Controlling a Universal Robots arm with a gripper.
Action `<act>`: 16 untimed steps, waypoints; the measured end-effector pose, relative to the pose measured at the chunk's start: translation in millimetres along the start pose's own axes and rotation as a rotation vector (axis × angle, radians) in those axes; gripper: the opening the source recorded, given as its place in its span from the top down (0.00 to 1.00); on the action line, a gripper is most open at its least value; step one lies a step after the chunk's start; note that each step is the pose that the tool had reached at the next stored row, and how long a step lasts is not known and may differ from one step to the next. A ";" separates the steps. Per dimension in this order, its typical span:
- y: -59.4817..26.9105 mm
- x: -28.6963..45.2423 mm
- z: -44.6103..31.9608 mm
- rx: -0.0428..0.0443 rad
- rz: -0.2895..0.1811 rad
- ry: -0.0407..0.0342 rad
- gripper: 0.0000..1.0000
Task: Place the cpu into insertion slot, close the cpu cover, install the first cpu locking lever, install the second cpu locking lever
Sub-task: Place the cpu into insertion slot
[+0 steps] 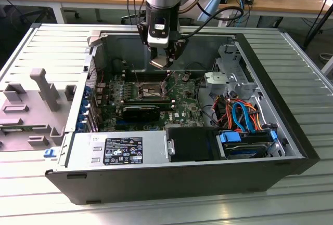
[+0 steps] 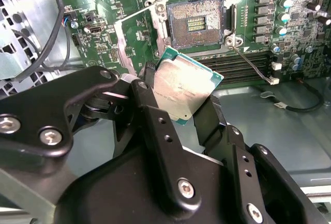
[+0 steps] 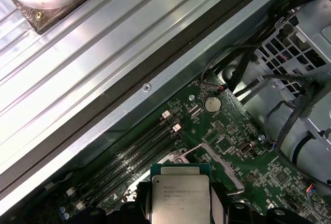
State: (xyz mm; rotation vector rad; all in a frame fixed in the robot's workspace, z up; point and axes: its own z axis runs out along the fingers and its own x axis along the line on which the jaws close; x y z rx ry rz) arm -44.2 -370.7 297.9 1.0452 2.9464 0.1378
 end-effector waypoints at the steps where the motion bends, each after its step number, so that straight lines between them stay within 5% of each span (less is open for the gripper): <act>1: 0.0 0.0 0.0 0.0000 0.001 -0.0001 0.46; 16: -0.1 0.0 0.5 -0.0002 0.010 -0.0008 0.46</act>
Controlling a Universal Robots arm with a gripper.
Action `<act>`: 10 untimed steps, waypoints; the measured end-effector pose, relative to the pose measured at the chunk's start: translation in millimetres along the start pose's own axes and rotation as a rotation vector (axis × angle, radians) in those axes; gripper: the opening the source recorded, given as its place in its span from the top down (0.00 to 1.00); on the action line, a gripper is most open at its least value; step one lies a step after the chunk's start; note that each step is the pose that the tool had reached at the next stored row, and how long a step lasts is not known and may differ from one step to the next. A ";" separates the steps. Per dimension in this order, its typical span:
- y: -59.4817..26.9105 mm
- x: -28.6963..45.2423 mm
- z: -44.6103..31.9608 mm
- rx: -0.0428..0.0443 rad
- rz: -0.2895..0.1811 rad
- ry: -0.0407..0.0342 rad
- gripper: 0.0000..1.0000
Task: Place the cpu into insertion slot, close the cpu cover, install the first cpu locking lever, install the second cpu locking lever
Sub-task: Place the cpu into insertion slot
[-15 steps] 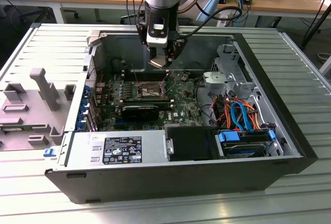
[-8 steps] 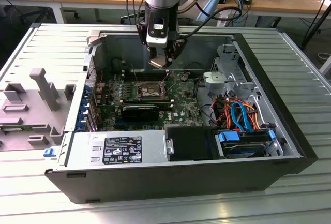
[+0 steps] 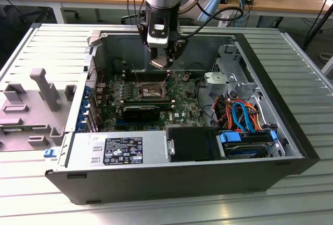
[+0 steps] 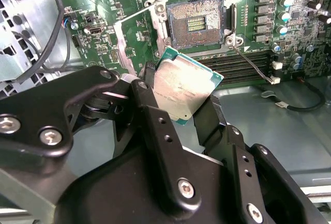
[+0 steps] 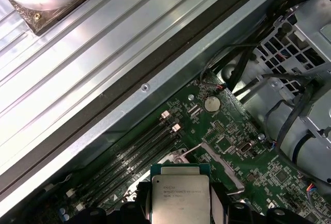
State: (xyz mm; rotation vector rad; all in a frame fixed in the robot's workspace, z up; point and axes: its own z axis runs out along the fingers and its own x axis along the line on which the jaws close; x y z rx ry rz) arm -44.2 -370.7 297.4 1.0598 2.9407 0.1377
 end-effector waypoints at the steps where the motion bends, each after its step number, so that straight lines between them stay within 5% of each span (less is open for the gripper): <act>1: 0.0 0.0 0.0 0.0000 0.000 -0.0001 0.46; 10: 0.0 0.0 0.3 -0.0001 0.007 -0.0006 0.46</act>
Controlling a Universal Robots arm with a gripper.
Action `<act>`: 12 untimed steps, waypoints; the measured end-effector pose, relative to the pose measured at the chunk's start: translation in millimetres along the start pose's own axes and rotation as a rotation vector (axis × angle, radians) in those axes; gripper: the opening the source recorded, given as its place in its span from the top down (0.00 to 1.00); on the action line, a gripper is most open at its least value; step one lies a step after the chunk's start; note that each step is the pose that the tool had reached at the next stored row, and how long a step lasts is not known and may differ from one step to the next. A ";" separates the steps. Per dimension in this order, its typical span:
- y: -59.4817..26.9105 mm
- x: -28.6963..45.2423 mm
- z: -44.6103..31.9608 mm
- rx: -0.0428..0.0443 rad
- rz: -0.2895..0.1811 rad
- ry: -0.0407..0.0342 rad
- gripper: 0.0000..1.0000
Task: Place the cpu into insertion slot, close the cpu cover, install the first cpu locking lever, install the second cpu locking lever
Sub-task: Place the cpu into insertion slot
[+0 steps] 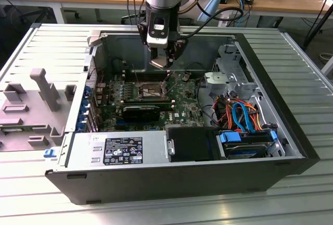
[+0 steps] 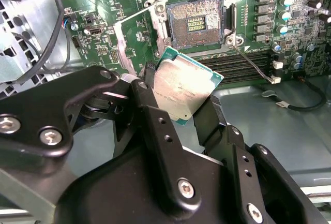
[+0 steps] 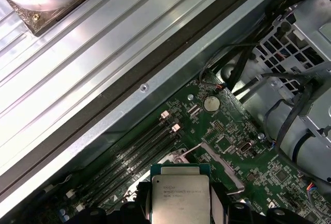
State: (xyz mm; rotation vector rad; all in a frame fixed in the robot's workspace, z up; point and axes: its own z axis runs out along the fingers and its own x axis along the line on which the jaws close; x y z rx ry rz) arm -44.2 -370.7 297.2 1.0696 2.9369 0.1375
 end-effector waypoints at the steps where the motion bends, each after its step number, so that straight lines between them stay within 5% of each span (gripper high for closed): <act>1: 0.0 0.0 0.0 0.0000 0.001 -0.0001 0.46; 12: 0.0 0.0 0.3 -0.0001 0.007 -0.0006 0.46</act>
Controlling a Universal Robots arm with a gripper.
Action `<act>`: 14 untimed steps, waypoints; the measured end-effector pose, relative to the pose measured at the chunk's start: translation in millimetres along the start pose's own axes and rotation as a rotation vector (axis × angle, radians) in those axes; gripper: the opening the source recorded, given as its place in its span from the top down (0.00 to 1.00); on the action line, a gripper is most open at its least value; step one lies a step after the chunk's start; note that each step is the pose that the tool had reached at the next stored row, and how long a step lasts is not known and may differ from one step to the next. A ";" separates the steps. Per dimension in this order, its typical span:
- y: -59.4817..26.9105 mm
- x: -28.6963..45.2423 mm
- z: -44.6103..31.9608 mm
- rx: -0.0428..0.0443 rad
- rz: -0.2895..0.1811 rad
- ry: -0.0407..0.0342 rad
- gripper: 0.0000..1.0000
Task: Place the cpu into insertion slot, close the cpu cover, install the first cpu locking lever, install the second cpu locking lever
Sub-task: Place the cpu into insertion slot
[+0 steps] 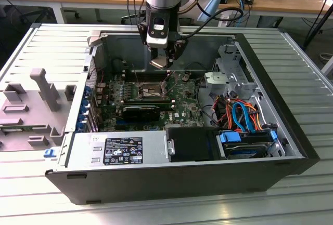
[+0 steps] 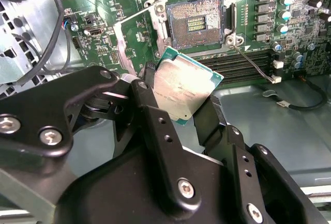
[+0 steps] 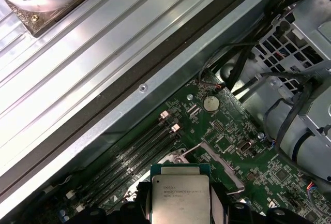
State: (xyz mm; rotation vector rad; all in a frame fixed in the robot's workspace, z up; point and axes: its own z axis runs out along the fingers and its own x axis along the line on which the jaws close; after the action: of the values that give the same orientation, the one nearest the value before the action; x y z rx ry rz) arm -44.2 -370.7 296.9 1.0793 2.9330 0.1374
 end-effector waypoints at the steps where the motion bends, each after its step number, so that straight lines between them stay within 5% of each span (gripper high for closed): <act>1: 0.0 0.0 0.0 0.0000 0.000 0.0000 0.46; 14: 0.0 0.0 0.2 0.0000 0.007 -0.0007 0.46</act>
State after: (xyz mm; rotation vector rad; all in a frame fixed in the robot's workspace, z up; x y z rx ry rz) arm -44.2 -370.7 296.7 1.0902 2.9286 0.1371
